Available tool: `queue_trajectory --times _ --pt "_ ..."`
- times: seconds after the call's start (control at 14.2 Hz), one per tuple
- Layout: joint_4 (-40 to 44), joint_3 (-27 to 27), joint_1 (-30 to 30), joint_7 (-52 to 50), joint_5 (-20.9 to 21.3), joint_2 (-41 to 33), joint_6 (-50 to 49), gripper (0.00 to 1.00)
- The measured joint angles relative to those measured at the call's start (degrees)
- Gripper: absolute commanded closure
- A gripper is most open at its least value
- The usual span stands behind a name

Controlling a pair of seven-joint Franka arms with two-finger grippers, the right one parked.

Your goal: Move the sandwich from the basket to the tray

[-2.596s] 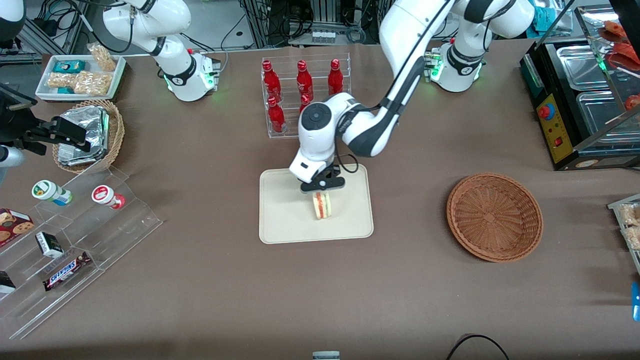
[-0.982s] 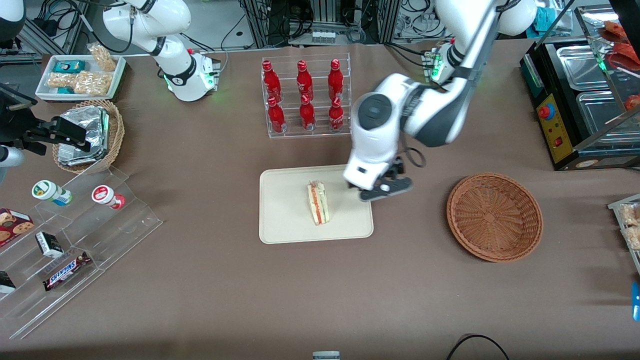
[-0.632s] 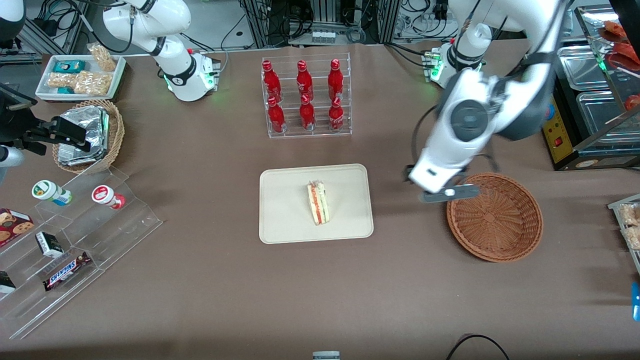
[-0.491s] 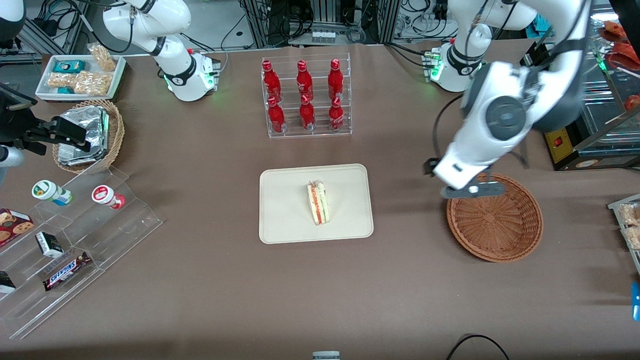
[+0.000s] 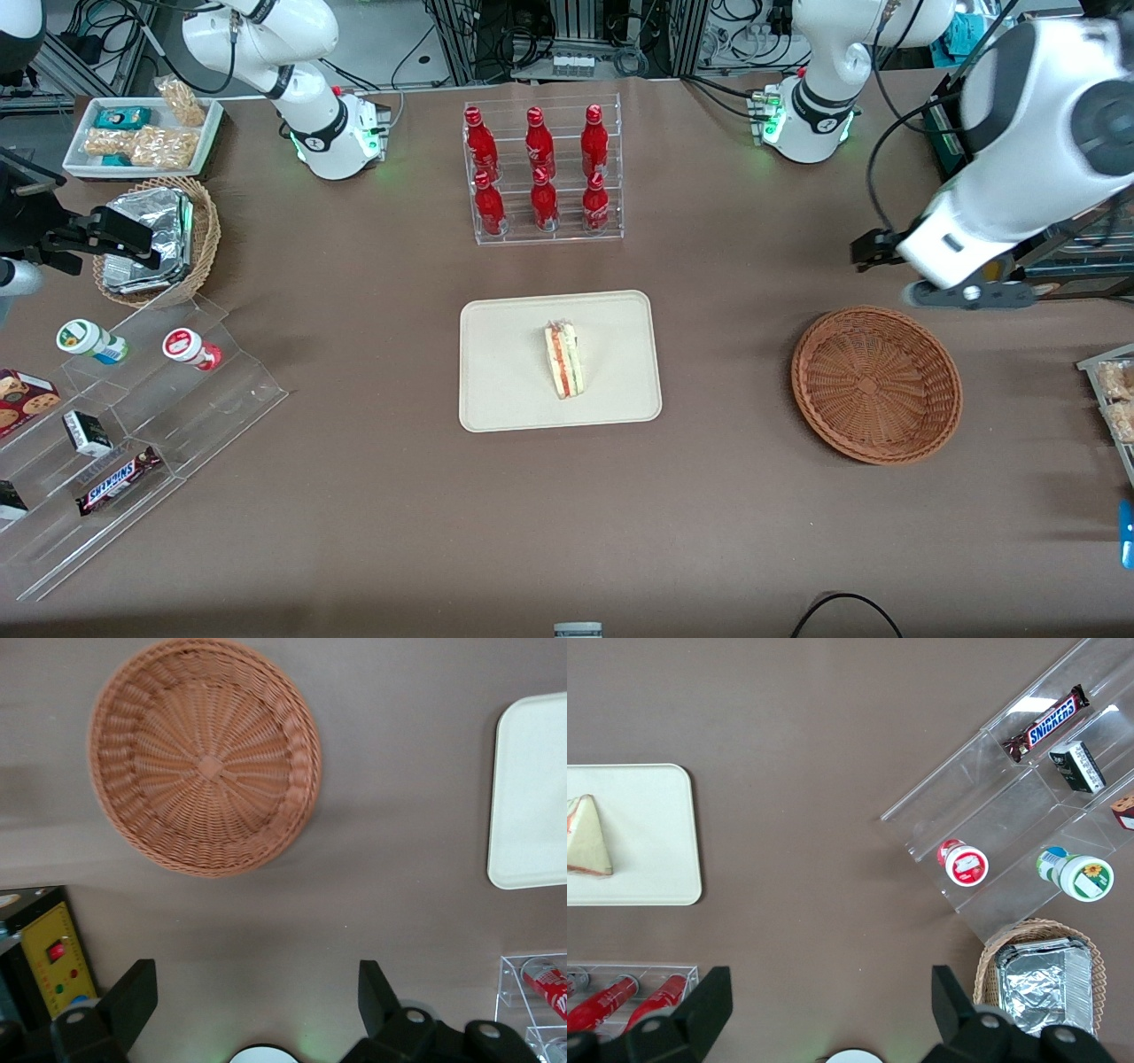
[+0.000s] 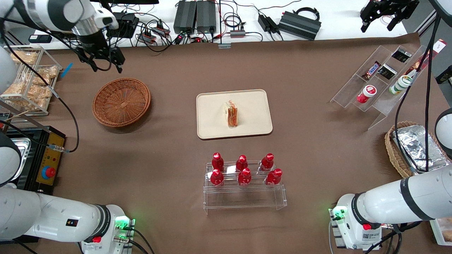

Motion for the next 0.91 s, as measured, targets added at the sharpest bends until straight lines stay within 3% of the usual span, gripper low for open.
queue_trajectory --times 0.21,0.42,0.91 --pt "2.4 -6.2 7.8 1.2 0.0 -0.6 -0.5 0.0" --pt "3.2 -9.5 11.9 1.3 0.0 -1.1 -0.6 0.0" --pt "6.3 -6.3 13.2 1.4 0.0 -1.2 -0.6 0.0"
